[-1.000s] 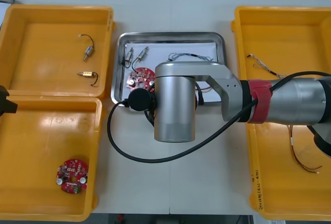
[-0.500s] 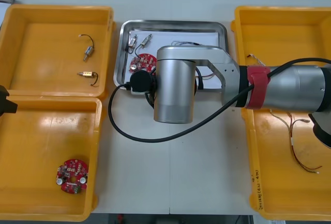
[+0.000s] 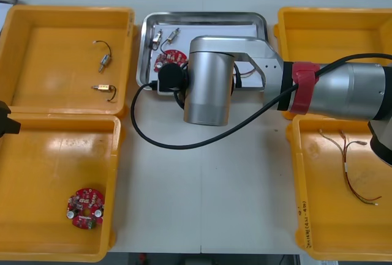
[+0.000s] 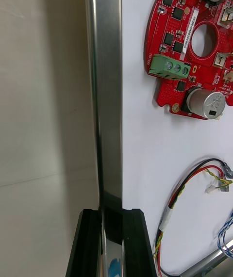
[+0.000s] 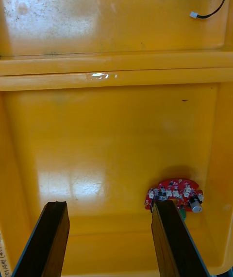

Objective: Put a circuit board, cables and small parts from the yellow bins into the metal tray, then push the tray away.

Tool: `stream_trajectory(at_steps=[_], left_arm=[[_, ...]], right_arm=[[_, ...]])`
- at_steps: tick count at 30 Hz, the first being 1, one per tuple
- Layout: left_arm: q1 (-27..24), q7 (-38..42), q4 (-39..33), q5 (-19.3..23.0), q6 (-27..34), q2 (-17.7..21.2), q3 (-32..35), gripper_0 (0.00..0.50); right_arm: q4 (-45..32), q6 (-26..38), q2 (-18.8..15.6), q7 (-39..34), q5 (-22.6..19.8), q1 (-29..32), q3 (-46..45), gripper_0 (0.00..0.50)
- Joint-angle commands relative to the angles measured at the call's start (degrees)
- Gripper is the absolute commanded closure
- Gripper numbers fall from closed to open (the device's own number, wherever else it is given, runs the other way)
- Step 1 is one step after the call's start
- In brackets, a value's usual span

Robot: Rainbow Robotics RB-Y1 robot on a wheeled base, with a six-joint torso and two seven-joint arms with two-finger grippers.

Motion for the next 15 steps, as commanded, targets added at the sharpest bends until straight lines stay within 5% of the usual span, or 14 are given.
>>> stream_trajectory(at_steps=[1, 15], left_arm=[[0.9, -1.4, -1.7, 0.4, 0.4, 2.6, 1.7, 0.0], [0.9, -1.4, -1.7, 0.4, 0.4, 2.6, 1.7, 0.0]], right_arm=[[1.6, -1.8, 0.1, 3.8, 0.2, -3.8, 0.1, 0.5], [9.8, -10.5, 0.2, 6.6, 0.4, -4.8, 0.1, 0.5]])
